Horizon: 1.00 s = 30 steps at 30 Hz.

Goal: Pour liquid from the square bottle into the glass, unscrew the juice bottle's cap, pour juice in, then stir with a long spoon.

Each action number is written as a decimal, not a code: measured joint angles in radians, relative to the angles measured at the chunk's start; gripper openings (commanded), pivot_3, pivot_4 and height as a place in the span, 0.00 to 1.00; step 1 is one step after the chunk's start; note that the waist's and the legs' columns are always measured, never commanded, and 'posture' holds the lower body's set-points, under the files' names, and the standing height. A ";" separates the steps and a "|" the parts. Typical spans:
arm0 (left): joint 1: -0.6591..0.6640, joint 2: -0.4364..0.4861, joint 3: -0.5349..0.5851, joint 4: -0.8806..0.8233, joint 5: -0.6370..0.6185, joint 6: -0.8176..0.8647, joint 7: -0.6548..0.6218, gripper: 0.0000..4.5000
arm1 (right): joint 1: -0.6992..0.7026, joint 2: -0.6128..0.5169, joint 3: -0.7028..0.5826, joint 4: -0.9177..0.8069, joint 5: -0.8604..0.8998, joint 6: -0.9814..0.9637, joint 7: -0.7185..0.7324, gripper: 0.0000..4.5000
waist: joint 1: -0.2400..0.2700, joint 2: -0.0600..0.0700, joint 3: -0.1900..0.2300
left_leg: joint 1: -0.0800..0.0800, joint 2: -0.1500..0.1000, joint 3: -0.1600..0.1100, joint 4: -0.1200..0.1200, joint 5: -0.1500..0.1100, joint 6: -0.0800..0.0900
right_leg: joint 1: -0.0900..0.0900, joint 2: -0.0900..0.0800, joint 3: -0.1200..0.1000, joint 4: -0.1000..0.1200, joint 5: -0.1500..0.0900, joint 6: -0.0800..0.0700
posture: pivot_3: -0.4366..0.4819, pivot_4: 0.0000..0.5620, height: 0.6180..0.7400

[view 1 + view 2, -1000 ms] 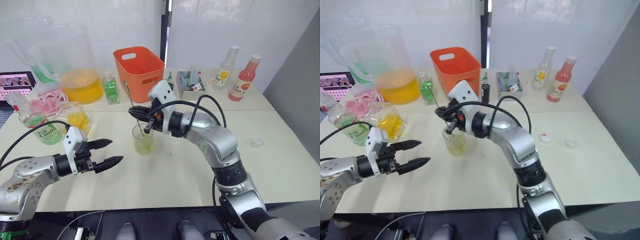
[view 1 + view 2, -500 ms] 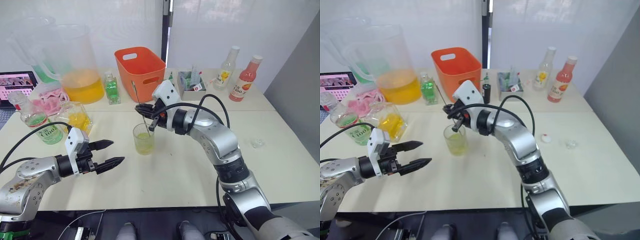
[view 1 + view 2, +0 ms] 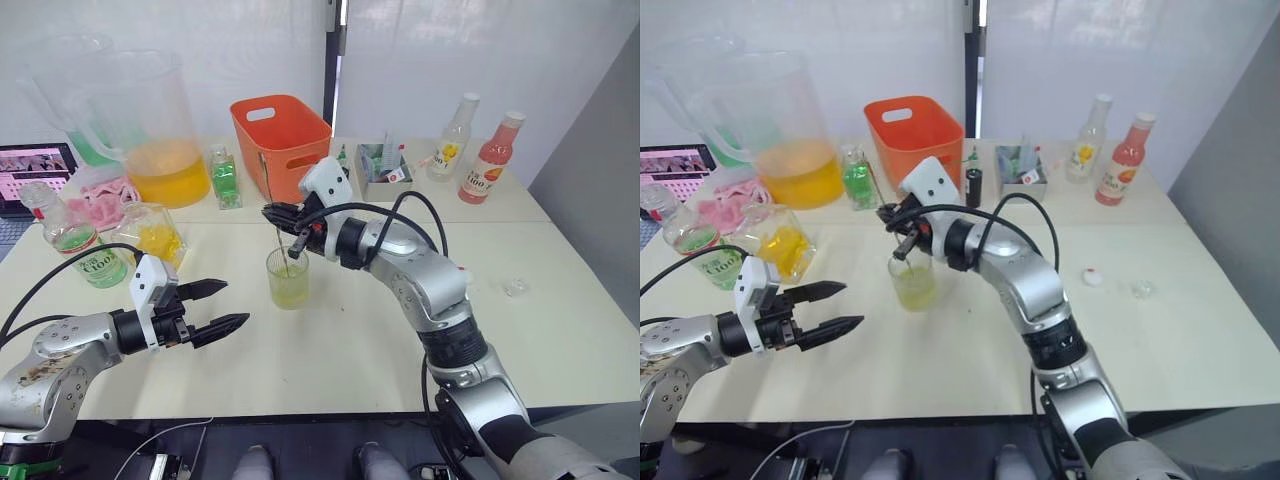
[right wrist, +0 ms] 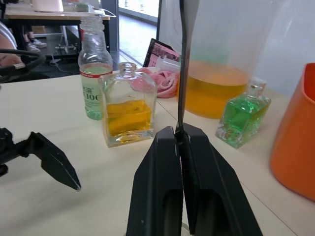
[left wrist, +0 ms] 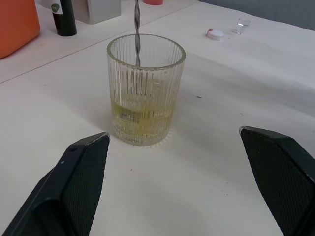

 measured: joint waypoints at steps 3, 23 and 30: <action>0.000 0.000 0.000 0.001 0.003 -0.002 0.000 1.00 | 0.000 -0.032 0.002 0.001 -0.008 -0.003 0.017 0.00 | 0.000 0.000 0.000 | 0.000 0.000 0.000 0.000 0.000 0.000 | 0.000 0.000 0.000 0.000 0.000 0.000 | 0.48 0.27 0.70; -0.016 -0.020 -0.013 0.032 0.036 -0.028 -0.011 1.00 | -0.065 -0.015 -0.080 -0.110 0.117 0.102 0.049 0.00 | -0.003 0.000 0.000 | 0.000 0.000 0.000 0.000 0.000 0.000 | 0.000 0.000 0.000 0.001 0.000 0.000 | 0.48 0.27 0.70; -0.019 -0.028 -0.023 0.039 0.042 -0.036 -0.012 1.00 | -0.084 -0.023 -0.117 -0.130 0.177 0.163 0.032 0.00 | -0.003 0.000 0.000 | 0.000 0.000 0.000 0.000 0.000 0.000 | 0.000 0.000 0.000 0.001 0.000 0.000 | 0.48 0.27 0.70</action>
